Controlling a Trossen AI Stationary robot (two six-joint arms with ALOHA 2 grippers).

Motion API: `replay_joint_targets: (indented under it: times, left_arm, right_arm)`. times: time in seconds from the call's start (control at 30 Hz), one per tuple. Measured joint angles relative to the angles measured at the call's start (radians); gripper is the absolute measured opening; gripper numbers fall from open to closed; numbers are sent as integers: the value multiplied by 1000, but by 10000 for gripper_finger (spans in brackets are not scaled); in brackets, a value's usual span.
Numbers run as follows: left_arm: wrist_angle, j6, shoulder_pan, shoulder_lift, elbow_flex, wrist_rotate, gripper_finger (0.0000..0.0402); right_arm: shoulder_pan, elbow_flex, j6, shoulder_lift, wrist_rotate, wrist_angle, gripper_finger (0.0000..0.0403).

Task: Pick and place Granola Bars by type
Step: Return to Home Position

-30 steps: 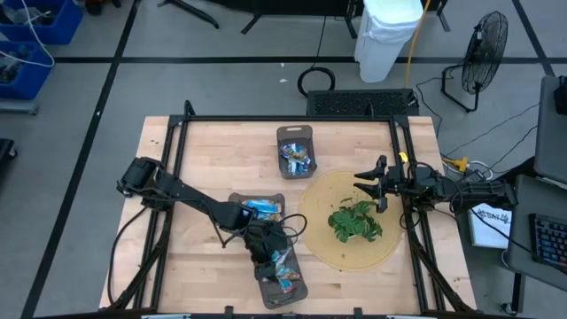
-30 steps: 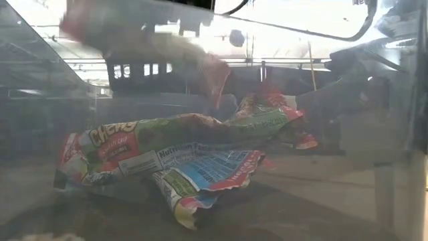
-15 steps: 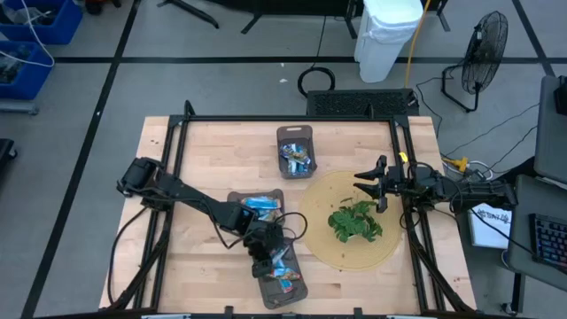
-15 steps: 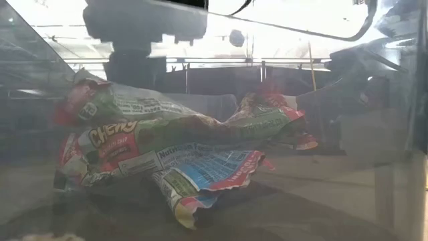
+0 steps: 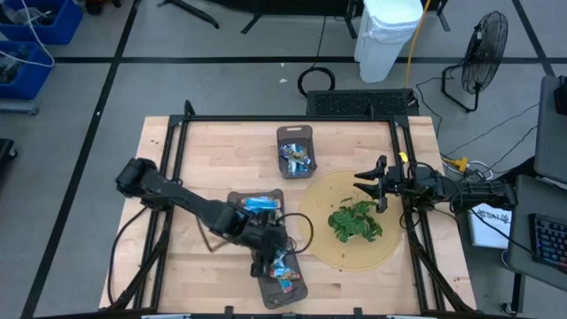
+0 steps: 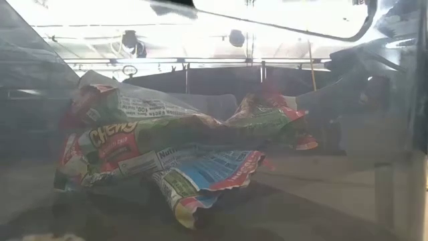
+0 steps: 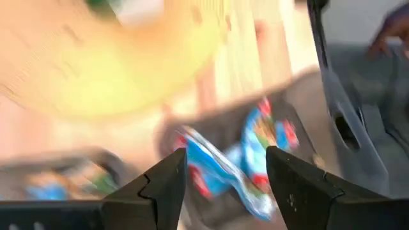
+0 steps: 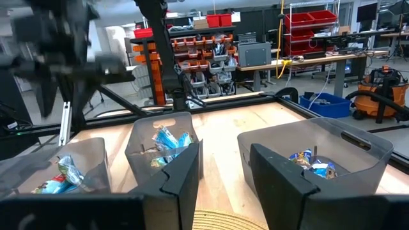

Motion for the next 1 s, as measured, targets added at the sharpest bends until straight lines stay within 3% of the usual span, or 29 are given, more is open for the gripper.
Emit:
replay_joint_targets:
  times: [0.23,0.43,0.6,0.73,0.8,1.0]
  left_arm:
    - [28,168,-62,-190,-92,-290,216]
    - [265,248,-108,-443,-393,-477,216]
    - [529,383,-71,-651,-685,-479,216]
    - [688,447,-17,-809,-864,-337,216]
    - [726,470,6,-885,-940,-285,216]
    - [800,492,85,-1090,-1116,-277,216]
  right_arm:
    - [0,0,0,2,0,-1,130]
    - [0,0,0,1,0,-3,130]
    - [0,0,0,2,0,-2,130]
    - [0,0,0,3,0,-1,130]
    - [0,0,0,3,0,-1,130]
    - [0,0,0,5,0,0,130]
